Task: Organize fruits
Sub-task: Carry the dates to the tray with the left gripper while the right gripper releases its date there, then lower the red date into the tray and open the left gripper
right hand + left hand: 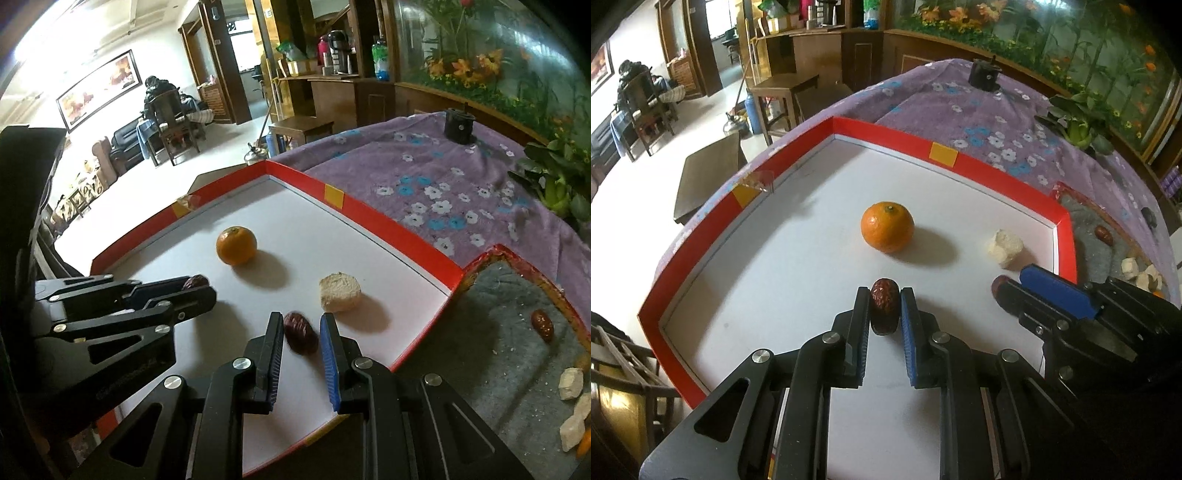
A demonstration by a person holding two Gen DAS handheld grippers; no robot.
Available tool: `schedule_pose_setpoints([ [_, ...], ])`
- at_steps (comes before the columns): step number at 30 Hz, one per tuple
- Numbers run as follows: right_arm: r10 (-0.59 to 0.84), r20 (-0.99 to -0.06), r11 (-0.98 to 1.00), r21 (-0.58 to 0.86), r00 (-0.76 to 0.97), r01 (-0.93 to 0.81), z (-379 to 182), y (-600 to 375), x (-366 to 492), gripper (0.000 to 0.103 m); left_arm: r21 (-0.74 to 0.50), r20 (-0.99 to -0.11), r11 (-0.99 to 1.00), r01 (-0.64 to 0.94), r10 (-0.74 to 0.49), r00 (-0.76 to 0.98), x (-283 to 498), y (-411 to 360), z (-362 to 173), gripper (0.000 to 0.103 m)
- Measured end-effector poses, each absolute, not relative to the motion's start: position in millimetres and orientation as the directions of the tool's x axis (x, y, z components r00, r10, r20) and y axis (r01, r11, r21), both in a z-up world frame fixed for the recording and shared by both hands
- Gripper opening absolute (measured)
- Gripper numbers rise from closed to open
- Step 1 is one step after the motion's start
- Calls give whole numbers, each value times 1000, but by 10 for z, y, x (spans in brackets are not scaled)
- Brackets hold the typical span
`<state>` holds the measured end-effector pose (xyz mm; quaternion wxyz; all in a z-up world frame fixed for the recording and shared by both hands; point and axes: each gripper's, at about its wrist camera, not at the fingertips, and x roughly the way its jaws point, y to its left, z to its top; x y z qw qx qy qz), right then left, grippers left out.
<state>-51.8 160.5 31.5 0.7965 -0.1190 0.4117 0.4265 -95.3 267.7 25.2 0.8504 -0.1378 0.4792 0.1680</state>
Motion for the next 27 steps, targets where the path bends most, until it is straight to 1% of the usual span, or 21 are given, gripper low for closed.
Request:
schedule_pose_setpoints([
  [1,585,-754,606,164,297,-778,304,1602,-518,20,-75,-862,905,-418,152,484,-954,2679,247,19],
  [2,585,-755,606,166,295,-778,289,1599,-516,23,-73,-861,905,-418,154,484,-957,2675,251,29],
  [3,582,-758,610,166,296,-775,279,1589,-517,25,-73,-860,905,-420,156,486,-959,2671,258,36],
  [4,582,-756,612,166,298,-773,279,1573,-523,28,-78,-857,904,-420,155,492,-970,2669,272,47],
  [5,588,-750,614,169,303,-771,289,1548,-531,29,-81,-851,902,-424,159,500,-981,2668,289,50],
  [9,623,-711,618,191,327,-763,397,1396,-574,32,-84,-845,900,-427,163,509,-983,2632,329,50],
  [12,631,-687,627,179,360,-758,507,1267,-631,34,-67,-837,905,-420,178,517,-986,2548,380,50],
  [13,635,-678,631,176,371,-756,547,1213,-653,36,-62,-833,908,-414,182,523,-988,2509,408,50],
  [14,640,-669,632,177,379,-754,587,1152,-673,43,-61,-828,913,-404,180,531,-989,2461,438,50],
  [16,638,-663,646,184,392,-741,649,1033,-696,52,-67,-822,920,-387,169,544,-986,2373,486,50],
  [20,646,-630,673,205,431,-710,763,702,-750,52,-70,-812,938,-339,144,565,-951,2120,563,50],
  [24,619,-615,720,197,488,-665,832,337,-777,52,-78,-811,955,-287,107,576,-869,1841,599,50],
  [26,596,-608,749,185,525,-636,863,105,-797,60,-79,-809,962,-262,91,581,-811,1687,615,50],
  [27,583,-607,761,176,540,-624,871,21,-807,61,-80,-808,965,-248,83,583,-779,1610,620,50],
])
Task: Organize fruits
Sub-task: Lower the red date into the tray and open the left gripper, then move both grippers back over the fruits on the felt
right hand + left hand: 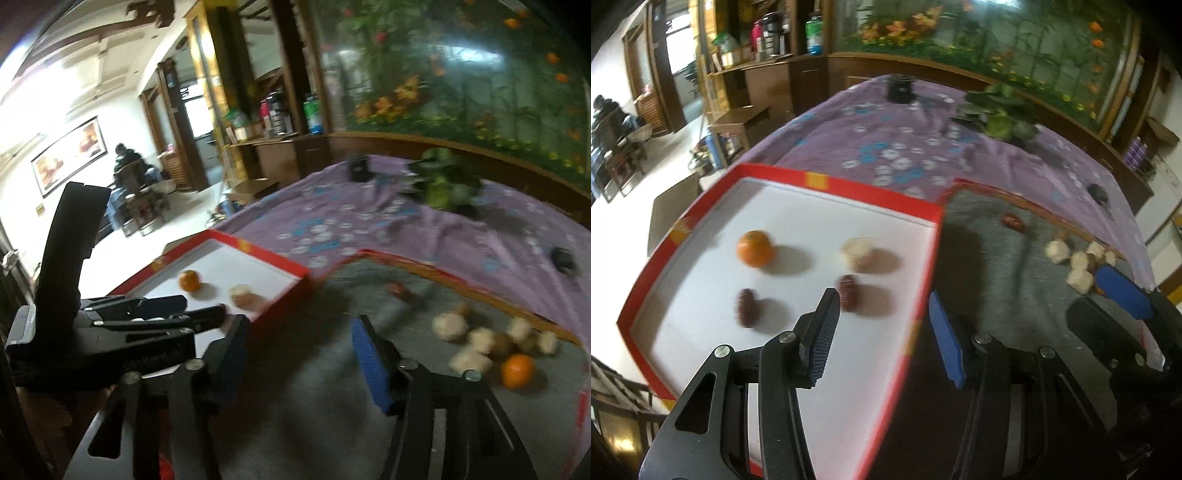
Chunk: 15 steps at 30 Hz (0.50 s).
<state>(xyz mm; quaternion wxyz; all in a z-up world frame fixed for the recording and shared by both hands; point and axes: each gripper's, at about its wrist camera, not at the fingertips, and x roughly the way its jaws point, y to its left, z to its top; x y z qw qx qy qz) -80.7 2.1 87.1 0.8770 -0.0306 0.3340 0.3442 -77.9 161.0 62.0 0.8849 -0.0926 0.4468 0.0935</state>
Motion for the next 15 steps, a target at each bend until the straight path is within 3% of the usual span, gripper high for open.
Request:
schedule_pose_setpoints([
  [15,429,-656,893,205,621,-401,652,-1504,-731,64,-121,-825,990,-68,-62,562,-181,741,588,50],
])
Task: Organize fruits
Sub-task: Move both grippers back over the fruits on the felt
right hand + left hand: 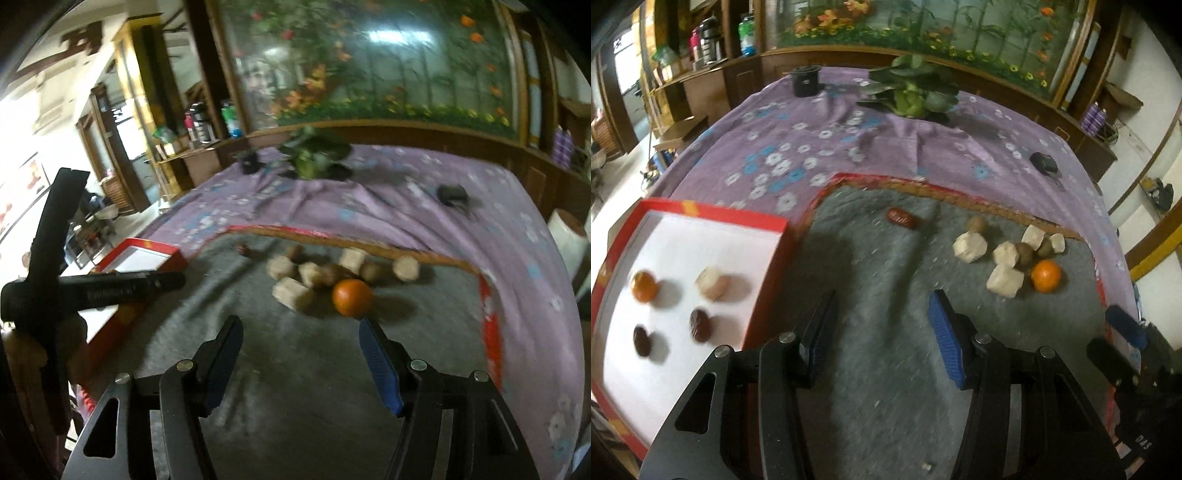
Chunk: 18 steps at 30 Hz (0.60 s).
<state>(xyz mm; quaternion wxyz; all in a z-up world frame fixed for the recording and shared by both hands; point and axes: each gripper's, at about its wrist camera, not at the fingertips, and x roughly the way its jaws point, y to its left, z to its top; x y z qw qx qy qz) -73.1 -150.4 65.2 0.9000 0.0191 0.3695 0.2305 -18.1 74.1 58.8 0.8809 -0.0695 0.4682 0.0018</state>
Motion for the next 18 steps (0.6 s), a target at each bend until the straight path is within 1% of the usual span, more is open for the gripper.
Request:
schedule_pose_setpoints([
  [3,442,-654,888,223,614,-401,605,-1614,-703,64,-128,-833,990,-56,-77,549,-1,722,569,50],
  [9,464,-652,879,250,600,-407,548,-1670,-611,64,-193,-862,981,-35,-152,483,493,754,482,50],
  [12,468,-654,875,251,594,-413,527,-1650,-559,64,-199,-874,979,-37,-160,458,692,748,416,50],
  [15,475,-656,872,261,586,-414,509,-1635,-518,64,-176,-890,983,-60,-133,437,794,753,328,50],
  [18,488,-654,865,275,578,-419,494,-1619,-488,64,-195,-895,977,-83,-142,424,887,783,250,50],
])
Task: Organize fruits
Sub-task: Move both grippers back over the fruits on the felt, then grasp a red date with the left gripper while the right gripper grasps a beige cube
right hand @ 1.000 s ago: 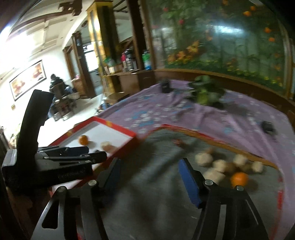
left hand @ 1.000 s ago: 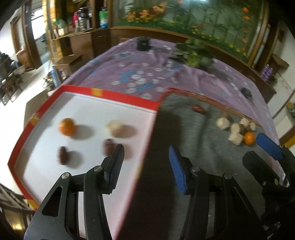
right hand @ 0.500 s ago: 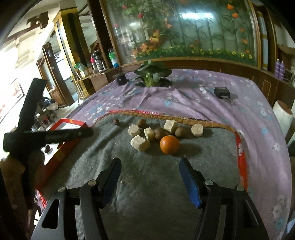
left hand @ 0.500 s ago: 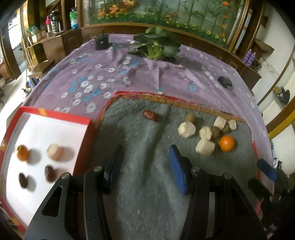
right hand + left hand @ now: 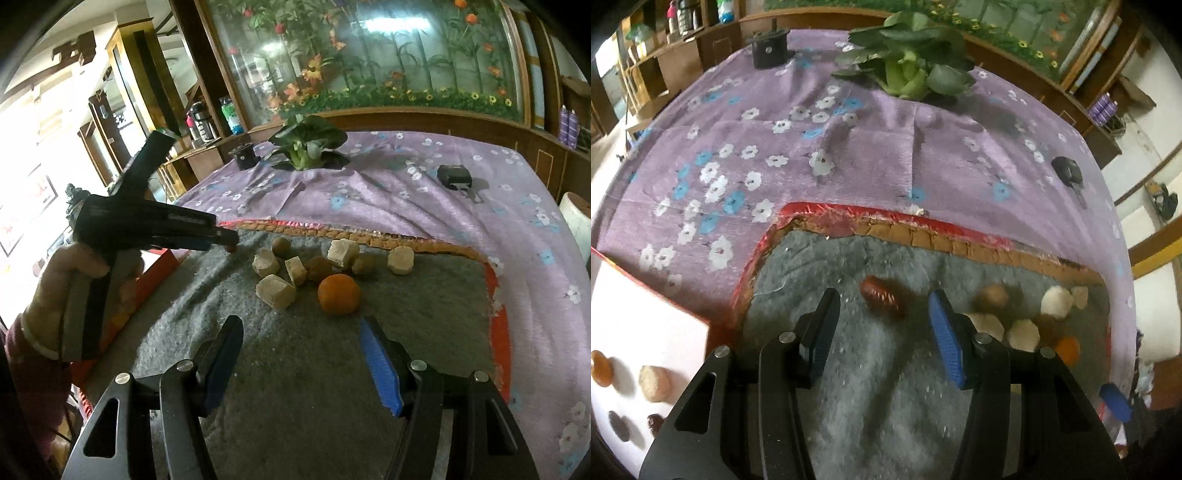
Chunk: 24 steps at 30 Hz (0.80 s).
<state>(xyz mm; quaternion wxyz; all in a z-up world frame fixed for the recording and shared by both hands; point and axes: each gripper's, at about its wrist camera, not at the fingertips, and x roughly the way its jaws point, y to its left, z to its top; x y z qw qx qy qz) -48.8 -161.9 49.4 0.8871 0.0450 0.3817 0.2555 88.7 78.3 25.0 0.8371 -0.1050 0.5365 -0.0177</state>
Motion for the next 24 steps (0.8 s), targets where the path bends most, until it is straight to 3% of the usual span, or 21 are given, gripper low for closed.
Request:
schedule_pose_setpoints([
  [3,493,-654,862,277,574,-425,488,-1601,-466,64,-204,-891,975,-92,-146,430,946,790,220,49],
  [5,502,-654,856,278,567,-437,486,-1572,-456,64,-176,-904,981,-84,-127,408,961,746,159,28],
  [15,535,-706,799,244,464,-550,343,-1165,-296,64,-175,-886,982,-70,-126,447,733,786,304,26],
  [24,479,-737,848,251,476,-466,247,-909,-65,60,-178,-854,984,-27,-140,501,349,742,494,26],
])
